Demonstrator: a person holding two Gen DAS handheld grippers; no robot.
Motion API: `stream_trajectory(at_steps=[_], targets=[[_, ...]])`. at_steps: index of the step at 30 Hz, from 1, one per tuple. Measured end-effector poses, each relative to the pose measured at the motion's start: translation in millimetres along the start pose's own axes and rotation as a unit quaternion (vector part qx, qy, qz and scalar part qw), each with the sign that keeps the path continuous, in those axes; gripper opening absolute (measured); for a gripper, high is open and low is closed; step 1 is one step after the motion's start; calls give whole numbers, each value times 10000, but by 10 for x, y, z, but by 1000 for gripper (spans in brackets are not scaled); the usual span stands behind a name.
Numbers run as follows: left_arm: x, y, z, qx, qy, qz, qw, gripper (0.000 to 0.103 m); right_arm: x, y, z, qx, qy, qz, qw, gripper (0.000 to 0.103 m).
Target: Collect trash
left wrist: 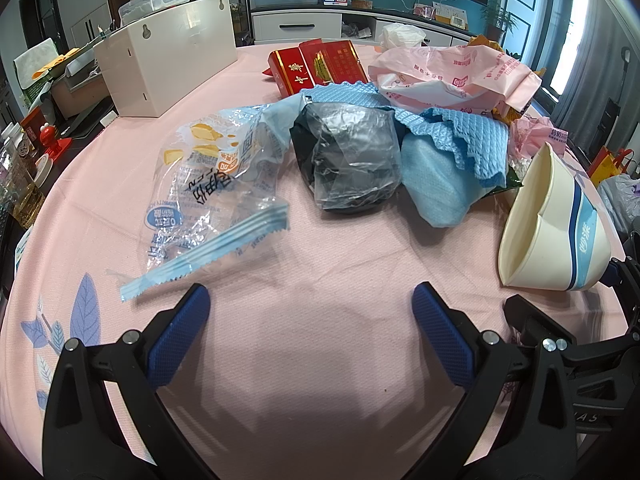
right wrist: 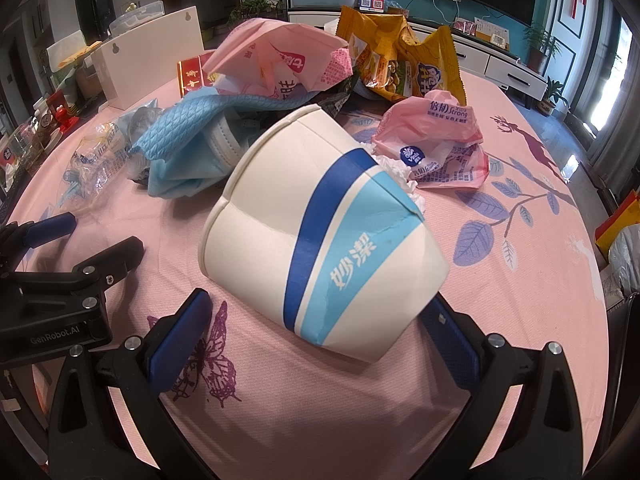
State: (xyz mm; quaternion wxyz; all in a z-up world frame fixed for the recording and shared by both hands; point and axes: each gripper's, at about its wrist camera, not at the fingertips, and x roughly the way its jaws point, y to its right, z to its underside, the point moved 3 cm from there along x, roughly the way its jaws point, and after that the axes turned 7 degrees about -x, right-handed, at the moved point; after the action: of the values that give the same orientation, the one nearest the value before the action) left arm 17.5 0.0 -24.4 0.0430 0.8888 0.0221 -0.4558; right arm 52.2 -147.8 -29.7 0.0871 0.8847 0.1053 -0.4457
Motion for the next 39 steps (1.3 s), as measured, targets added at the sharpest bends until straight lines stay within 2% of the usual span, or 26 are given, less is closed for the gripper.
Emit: stream_trajectory(at_steps=[36,37,39], targets=[[2,-14,13,-5,-5,-8,10000,101,23,-3,-27,-41,-35,-2,10000,101],[4,-18,32,78,-82,19,9999,101,10,16,-22,24,-201,-7,9998,101],[-25,7,-5,189,-552,83,9983,100,-57,62,-1,132,-387,-178,9990,101]])
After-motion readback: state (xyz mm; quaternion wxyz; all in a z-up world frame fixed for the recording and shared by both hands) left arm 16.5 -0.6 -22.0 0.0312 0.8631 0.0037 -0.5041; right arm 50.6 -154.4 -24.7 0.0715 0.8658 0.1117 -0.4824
